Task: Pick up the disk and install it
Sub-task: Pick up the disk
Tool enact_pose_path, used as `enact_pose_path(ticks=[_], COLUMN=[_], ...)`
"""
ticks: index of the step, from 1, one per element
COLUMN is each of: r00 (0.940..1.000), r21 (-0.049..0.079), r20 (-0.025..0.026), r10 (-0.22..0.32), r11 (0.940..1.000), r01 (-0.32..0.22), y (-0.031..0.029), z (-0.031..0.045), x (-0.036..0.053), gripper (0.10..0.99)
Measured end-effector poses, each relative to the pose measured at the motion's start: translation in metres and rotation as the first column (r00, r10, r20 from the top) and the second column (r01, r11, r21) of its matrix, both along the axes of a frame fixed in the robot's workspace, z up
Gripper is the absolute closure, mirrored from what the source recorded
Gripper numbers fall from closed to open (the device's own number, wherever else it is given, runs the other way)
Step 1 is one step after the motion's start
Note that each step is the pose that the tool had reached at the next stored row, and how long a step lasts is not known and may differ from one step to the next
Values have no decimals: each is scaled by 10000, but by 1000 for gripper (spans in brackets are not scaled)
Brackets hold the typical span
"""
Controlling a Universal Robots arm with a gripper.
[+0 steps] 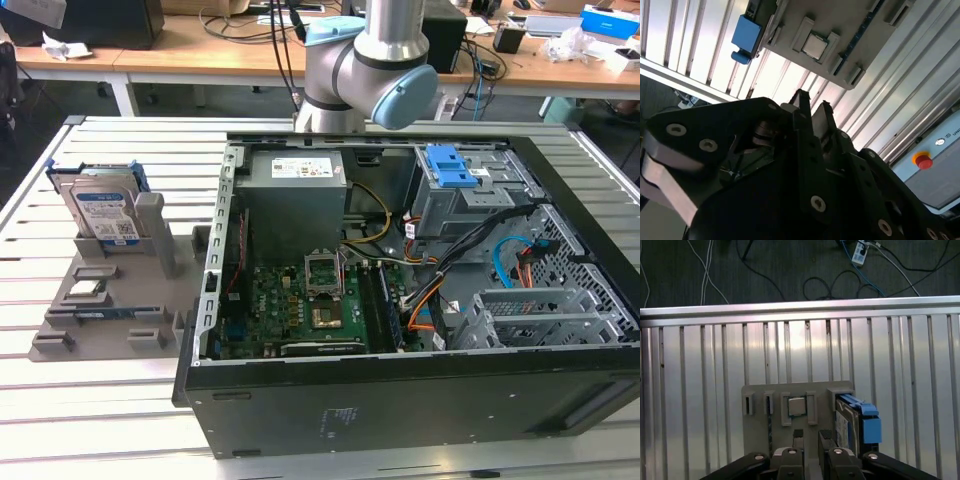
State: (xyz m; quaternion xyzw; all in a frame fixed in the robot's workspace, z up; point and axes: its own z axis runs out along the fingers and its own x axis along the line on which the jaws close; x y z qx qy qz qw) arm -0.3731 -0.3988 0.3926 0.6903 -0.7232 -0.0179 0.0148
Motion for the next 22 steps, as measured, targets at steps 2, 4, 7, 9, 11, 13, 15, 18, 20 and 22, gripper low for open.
enact_pose_path(ticks=[2, 4, 7, 9, 11, 13, 15, 18, 20, 22], r00=[10000, 10000, 10000, 10000, 10000, 10000, 10000, 10000, 10000, 10000], r21=[1, 1, 0, 2, 1, -5, -9, -12, -13, -13], r20=[0, -1, 0, 2, 0, -1, 0, 0, 0, -1], r10=[-1, -1, -1, -4, -1, -1, 0, -1, 0, -2], r11=[10000, 10000, 10000, 10000, 10000, 10000, 10000, 10000, 10000, 10000], r01=[1, 1, 1, 4, 1, 1, 0, 1, 0, 2], y=[0, 0, 0, 7, 70, 173, 258, 366, 424, 479], z=[0, 0, 0, -1, 0, 0, 0, 0, 0, 0], x=[0, 0, 0, 0, 0, 0, 1, 1, 2, 1], gripper=[733, 671, 608, 608, 608, 608, 608, 608, 608, 608])
